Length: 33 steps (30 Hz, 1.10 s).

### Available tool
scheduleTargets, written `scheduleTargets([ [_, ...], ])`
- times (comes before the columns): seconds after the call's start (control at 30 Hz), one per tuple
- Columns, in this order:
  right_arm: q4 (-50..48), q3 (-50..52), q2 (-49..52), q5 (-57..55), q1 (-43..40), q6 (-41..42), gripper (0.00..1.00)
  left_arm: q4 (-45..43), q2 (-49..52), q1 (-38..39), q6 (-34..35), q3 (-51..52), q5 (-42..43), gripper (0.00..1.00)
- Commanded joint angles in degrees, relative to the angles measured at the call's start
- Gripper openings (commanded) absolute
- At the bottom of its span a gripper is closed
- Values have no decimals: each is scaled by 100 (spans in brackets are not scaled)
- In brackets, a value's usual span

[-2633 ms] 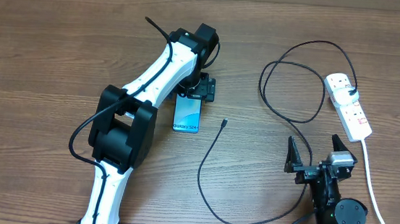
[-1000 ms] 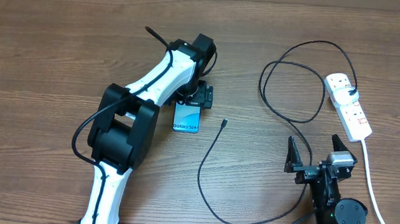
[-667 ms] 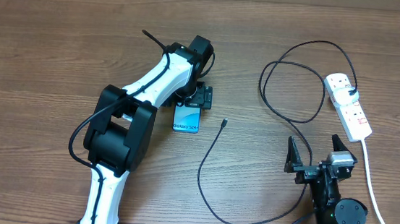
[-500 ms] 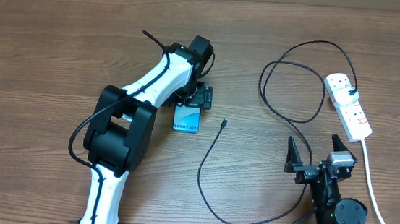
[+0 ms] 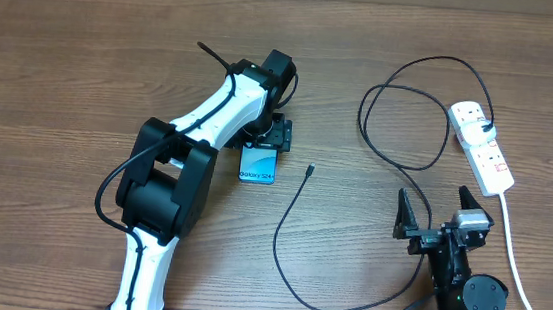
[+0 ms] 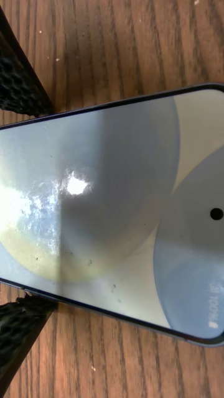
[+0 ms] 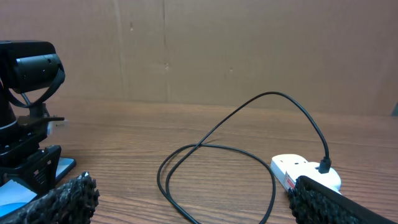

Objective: Plug charger to phone and switch on socket

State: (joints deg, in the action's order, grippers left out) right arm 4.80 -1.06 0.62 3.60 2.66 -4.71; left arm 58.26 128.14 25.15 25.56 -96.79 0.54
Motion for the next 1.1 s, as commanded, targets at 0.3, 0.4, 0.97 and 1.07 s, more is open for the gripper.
scheduleTargets([
  [0.3, -17, 59, -46, -52, 13, 20, 100, 116, 282, 39, 17, 289, 48, 84],
  [0.4, -17, 59, -46, -50, 13, 20, 100, 125, 282, 39, 17, 289, 22, 81],
  [0.97, -17, 59, -46, -52, 13, 20, 100, 142, 280, 39, 17, 289, -243, 78],
  [1.07, -17, 59, -46, -50, 13, 20, 100, 144, 280, 39, 17, 289, -243, 78],
])
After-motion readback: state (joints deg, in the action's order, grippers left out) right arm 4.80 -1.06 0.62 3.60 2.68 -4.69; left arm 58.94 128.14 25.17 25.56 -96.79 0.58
